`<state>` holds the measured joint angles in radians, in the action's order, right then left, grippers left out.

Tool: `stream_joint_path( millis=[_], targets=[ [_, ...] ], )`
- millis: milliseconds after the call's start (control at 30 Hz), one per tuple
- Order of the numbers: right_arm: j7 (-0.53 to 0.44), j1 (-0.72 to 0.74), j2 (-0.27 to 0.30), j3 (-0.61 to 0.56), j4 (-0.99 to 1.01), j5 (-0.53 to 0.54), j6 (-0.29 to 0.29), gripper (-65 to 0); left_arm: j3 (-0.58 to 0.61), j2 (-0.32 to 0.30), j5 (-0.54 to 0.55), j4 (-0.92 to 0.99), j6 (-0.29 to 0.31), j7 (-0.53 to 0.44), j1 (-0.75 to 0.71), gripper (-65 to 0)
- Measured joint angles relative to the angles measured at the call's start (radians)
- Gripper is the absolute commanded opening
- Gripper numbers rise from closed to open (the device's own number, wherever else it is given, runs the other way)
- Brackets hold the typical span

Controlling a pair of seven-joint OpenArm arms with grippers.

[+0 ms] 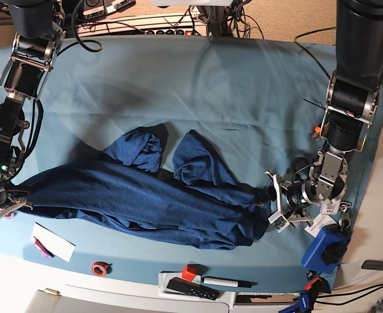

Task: Layout the t-shirt on the table in an organized manner, then fold the t-shirt properly
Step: 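Hold the hem with the left gripper, pulling it taut against the right gripper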

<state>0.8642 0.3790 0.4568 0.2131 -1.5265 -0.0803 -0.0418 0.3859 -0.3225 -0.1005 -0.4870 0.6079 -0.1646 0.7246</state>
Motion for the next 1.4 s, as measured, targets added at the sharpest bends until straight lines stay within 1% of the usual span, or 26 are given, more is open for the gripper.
stream_joint_path(
  millis=[33, 67, 167, 333, 400, 633, 700, 767, 833, 900, 967, 1067, 1133, 1267, 1400],
  targets=[
    [0.000, 0.000, 0.000, 0.000, 0.000, 0.000, 0.000, -65.0, -0.001, 0.001, 0.006, -0.001, 0.000, 0.017, 0.001, -22.6],
    [0.000, 0.000, 0.000, 0.000, 0.000, 0.000, 0.000, -65.0, -0.001, 0.001, 0.015, -0.003, 0.000, 0.035, 0.002, -21.3],
    [0.001, 0.000, 0.000, 0.000, 0.000, 0.000, 0.000, -65.0, -0.001, 0.002, 0.020, -0.005, -0.006, 0.043, -0.001, -21.2],
    [0.003, 0.000, 0.000, 0.000, 0.000, 0.000, 0.000, -65.0, -0.003, 0.003, 0.067, -0.007, -0.004, 0.043, -0.018, -21.3],
    [0.003, 0.000, 0.000, 0.000, 0.000, 0.000, 0.000, -65.0, -0.008, 0.010, 0.069, -0.010, -0.005, 0.051, -0.023, -21.3],
    [0.004, 0.000, 0.000, 0.000, 0.000, 0.000, 0.000, -65.0, -0.010, 0.052, 0.097, -0.015, -0.016, 0.026, -0.056, -21.5],
    [0.007, 0.000, 0.000, 0.000, 0.000, 0.000, 0.000, -65.0, -0.014, 0.060, 0.112, -0.016, -0.019, 0.051, -0.056, -22.5],
    [0.007, 0.000, 0.000, 0.000, 0.000, 0.000, 0.000, -65.0, -0.014, 0.068, 0.117, -0.018, -0.019, 0.078, -0.052, -25.6],
    [0.008, 0.000, 0.000, 0.000, 0.000, 0.000, 0.000, -65.0, -0.014, 0.073, 0.153, -0.018, -0.017, 0.112, -0.051, -28.6],
    [0.008, 0.000, 0.000, 0.000, 0.000, 0.000, 0.000, -65.0, -0.014, 0.074, 0.170, -0.018, -0.011, 0.122, -0.051, -33.8],
    [0.007, 0.000, 0.000, 0.000, 0.000, 0.000, 0.000, -65.0, -0.014, 0.077, 0.169, -0.019, -0.003, 0.134, -0.051, -41.0],
    [0.007, 0.000, 0.000, 0.000, 0.000, 0.000, 0.000, -65.0, -0.014, 0.079, 0.167, -0.020, 0.015, 0.134, -0.053, -56.4],
    [0.007, 0.000, 0.000, 0.000, 0.000, 0.000, 0.000, -65.0, -0.014, 0.084, 0.165, -0.022, 0.014, 0.130, -0.054, -64.6],
    [0.011, 0.000, 0.000, 0.000, 0.000, 0.000, 0.000, -65.0, -0.013, 0.081, 0.155, -0.021, 0.013, 0.110, -0.053, -65.0],
    [0.013, 0.000, 0.000, 0.000, 0.000, 0.000, 0.000, -65.0, -0.006, 0.063, 0.138, -0.039, 0.015, 0.124, -0.046, -65.0]
  ],
)
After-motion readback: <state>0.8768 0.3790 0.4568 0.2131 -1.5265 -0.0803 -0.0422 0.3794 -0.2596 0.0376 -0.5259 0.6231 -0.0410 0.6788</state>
